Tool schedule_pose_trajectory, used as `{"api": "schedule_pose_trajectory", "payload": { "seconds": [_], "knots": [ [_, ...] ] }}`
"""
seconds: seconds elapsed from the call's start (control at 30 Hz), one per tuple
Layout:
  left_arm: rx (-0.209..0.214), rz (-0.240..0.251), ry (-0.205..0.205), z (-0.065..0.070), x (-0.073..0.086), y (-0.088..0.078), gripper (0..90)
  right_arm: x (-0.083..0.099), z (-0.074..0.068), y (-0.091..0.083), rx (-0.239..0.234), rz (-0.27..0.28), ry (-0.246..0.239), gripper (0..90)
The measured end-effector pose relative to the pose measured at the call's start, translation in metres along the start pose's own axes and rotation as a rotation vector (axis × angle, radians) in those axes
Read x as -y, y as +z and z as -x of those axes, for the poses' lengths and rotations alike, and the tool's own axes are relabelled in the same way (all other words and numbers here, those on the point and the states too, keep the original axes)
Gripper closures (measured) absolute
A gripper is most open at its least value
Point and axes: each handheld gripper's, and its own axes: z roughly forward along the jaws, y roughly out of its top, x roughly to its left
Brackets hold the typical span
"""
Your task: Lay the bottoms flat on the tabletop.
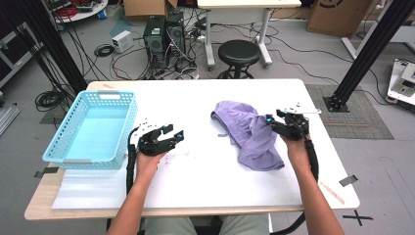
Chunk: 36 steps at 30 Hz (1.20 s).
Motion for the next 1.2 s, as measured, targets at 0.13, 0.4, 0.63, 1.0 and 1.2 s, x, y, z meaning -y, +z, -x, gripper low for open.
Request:
{"api": "schedule_pose_trajectory", "payload": {
  "seconds": [0.13, 0.4, 0.63, 1.0, 1.2],
  "knots": [
    [0.005, 0.001, 0.003, 0.002, 0.0, 0.0, 41.8, -0.002, -0.027, 0.02, -0.165, -0.033, -0.033, 49.6],
    [0.001, 0.008, 0.004, 0.001, -0.001, -0.004, 41.8, 0.017, -0.062, 0.07, -0.24, -0.268, -0.121, 52.5],
    [0.001, 0.007, 0.003, 0.0, 0.0, -0.006, 41.8, 0.02, -0.062, 0.071, -0.249, -0.303, -0.12, 74.0],
    [0.003, 0.008, 0.007, 0.0, 0.0, -0.007, 41.8, 0.024, -0.073, 0.072, -0.335, -0.313, -0.111, 59.1],
    [-0.001, 0.013, 0.0, -0.001, 0.0, -0.008, 41.8, 0.026, -0.093, 0.072, -0.475, -0.313, -0.097, 56.8]
  ]
}}
